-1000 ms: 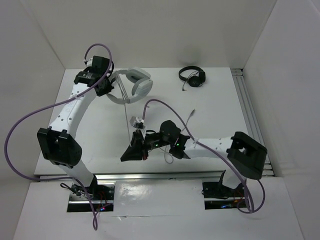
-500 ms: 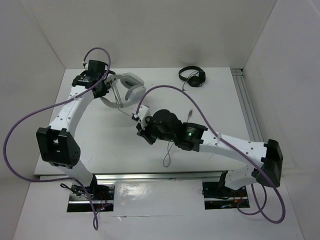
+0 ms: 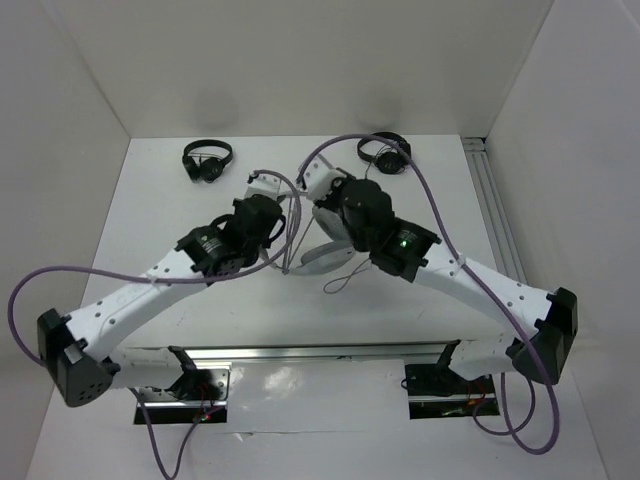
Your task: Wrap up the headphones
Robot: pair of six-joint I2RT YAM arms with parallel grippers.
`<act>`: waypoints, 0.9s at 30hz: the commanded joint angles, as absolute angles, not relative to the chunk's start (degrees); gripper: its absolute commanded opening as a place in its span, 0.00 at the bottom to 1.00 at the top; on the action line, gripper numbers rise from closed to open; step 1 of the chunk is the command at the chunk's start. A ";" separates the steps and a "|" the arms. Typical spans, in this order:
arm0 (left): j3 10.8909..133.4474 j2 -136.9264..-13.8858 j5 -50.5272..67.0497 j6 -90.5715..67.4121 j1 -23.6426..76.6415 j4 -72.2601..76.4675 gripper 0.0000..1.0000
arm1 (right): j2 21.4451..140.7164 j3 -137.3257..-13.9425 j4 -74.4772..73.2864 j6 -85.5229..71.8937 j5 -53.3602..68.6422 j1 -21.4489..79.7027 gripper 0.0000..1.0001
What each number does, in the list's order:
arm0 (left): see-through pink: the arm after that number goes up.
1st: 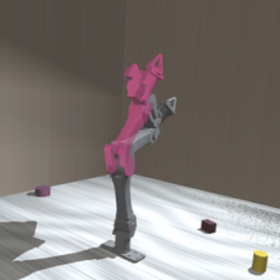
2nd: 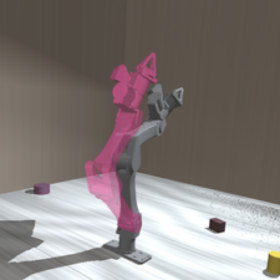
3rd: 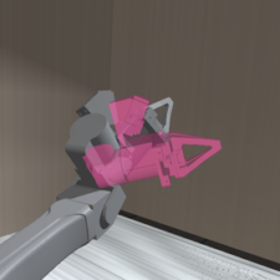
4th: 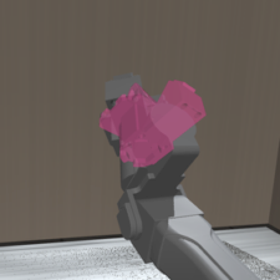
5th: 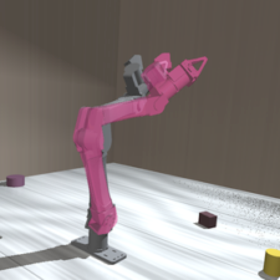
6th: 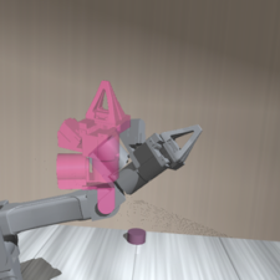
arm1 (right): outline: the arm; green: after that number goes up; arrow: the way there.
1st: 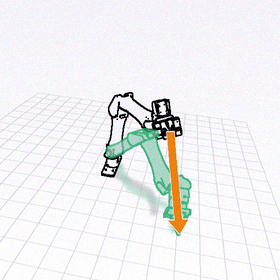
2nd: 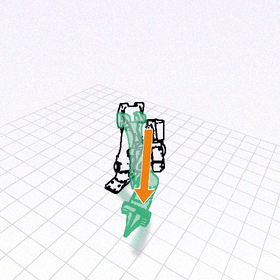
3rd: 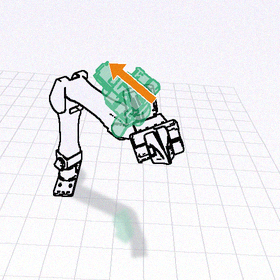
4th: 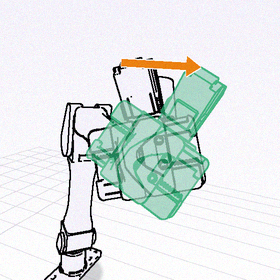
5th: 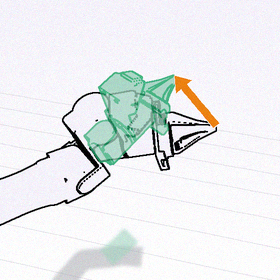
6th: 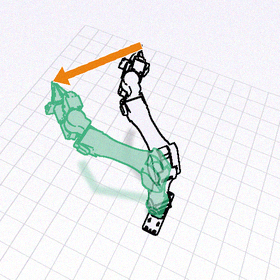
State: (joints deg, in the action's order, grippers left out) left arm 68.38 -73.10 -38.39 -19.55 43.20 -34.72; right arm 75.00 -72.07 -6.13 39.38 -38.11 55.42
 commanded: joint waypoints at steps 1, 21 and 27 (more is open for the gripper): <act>64.35 -66.99 -46.05 -11.79 47.27 -38.94 0.00 | 73.65 -74.62 9.41 44.13 -39.57 43.35 0.00; 78.12 -68.29 -32.72 -6.25 57.48 -50.89 0.00 | 71.19 -79.54 1.59 22.69 6.66 21.11 0.00; 81.21 -68.29 -23.05 -5.10 58.62 -55.01 0.00 | 72.86 -79.01 4.83 16.89 15.36 16.62 0.00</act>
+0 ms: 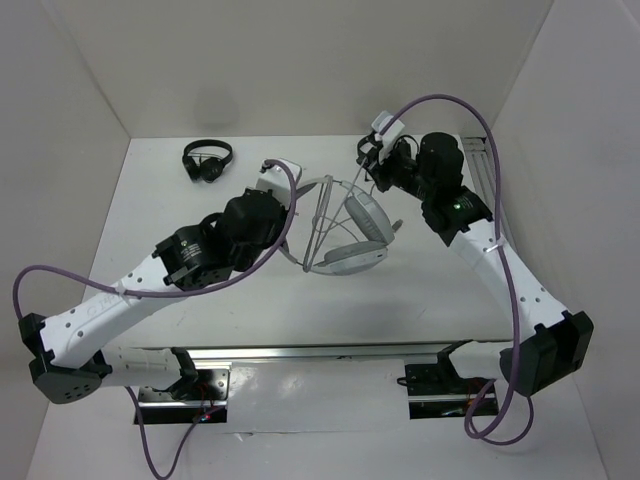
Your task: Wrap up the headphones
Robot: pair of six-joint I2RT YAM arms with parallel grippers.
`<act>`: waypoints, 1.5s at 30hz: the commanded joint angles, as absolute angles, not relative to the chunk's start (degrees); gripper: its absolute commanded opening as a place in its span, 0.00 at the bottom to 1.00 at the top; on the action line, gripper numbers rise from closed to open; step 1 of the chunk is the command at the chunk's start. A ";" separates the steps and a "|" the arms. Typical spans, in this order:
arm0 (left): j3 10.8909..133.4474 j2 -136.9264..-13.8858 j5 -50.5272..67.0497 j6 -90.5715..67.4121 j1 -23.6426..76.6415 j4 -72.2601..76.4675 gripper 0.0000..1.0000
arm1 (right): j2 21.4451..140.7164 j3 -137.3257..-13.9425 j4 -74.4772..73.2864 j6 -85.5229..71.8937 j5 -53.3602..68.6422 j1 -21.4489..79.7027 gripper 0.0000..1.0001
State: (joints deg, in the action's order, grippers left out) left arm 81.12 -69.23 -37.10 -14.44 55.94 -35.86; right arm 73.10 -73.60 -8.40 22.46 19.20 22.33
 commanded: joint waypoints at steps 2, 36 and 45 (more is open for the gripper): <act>81.21 -68.82 -20.49 -5.10 59.85 -55.55 0.00 | 73.56 -79.54 5.45 15.48 17.39 16.61 0.00; 98.51 -62.49 -25.92 -12.29 60.38 -48.52 0.00 | 91.13 -77.52 16.69 -3.33 36.83 12.74 0.05; 116.79 -68.01 -37.33 -18.79 60.38 -53.34 0.00 | 104.57 -69.35 50.07 -24.22 40.42 23.97 0.27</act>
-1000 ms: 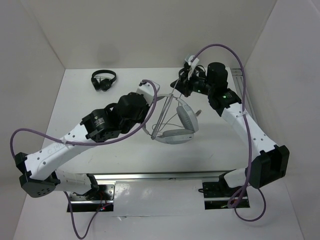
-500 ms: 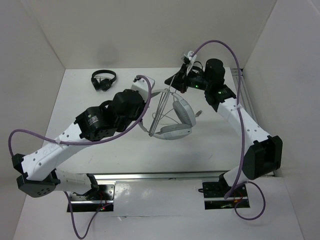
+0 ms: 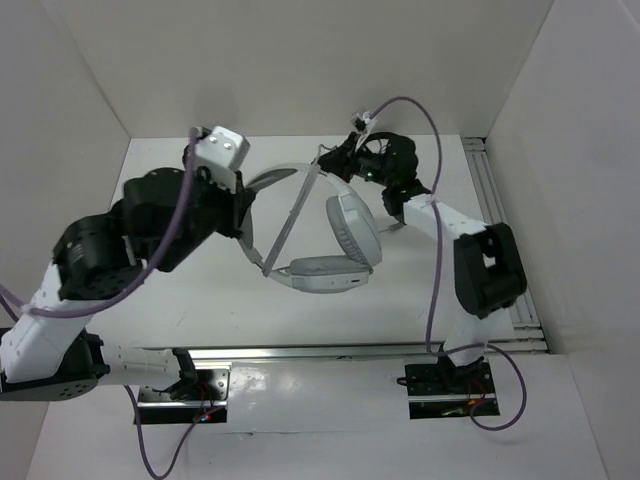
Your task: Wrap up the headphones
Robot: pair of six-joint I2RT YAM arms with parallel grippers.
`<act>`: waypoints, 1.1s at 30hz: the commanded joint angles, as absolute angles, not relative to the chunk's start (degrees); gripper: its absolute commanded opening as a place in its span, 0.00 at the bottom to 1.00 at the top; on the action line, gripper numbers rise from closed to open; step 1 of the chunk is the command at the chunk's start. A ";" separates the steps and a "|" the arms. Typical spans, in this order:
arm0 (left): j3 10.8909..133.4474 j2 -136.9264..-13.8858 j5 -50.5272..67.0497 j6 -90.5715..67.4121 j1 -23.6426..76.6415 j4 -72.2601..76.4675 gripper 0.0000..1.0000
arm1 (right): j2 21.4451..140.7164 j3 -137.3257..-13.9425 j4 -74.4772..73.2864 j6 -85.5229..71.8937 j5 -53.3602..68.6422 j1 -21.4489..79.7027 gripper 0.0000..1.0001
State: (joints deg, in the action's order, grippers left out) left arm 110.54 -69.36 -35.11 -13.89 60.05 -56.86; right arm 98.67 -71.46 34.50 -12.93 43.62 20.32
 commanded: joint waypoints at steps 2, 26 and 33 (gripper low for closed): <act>122.57 -70.39 -41.98 -20.56 60.38 -55.37 0.00 | 111.25 -71.26 57.35 -28.97 39.91 26.09 0.27; 129.14 -99.22 -27.23 -34.08 13.56 -51.50 0.00 | 83.59 -37.61 41.37 -14.43 36.65 50.79 0.00; 113.13 -96.25 -28.43 -37.19 11.41 -45.18 0.00 | 81.40 -49.73 18.59 -5.28 31.30 62.13 0.00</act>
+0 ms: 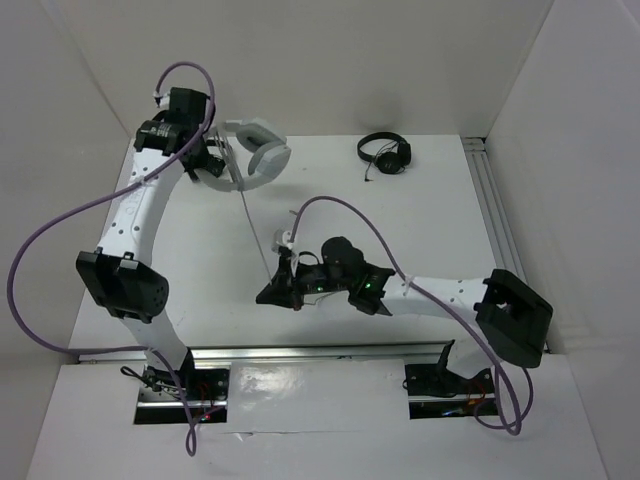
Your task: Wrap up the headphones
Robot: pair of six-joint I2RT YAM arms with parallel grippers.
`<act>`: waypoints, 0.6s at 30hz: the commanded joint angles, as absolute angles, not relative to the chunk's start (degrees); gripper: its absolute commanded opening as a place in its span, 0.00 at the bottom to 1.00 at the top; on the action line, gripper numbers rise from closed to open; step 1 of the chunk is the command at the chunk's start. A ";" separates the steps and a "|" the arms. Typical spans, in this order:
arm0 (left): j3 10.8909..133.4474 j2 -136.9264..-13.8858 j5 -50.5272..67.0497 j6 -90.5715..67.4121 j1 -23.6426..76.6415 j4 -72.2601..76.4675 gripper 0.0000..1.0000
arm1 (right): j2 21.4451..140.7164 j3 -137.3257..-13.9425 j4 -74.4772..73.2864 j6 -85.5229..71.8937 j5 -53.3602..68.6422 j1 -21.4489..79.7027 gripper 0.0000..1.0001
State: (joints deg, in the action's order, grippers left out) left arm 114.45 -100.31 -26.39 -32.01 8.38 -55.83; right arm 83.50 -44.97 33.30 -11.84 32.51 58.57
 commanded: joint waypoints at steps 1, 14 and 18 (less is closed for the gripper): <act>111.98 -96.24 -30.74 -36.39 11.95 -44.65 0.00 | 79.99 -50.62 16.02 -2.84 25.98 63.10 0.00; 87.56 -93.70 -31.74 -18.72 25.48 -46.85 0.00 | 69.96 -79.71 -17.85 28.35 -19.76 56.10 0.00; 77.89 -88.43 -26.99 -14.61 30.05 -40.97 0.00 | 73.83 -84.20 -14.08 28.92 -14.50 38.88 0.00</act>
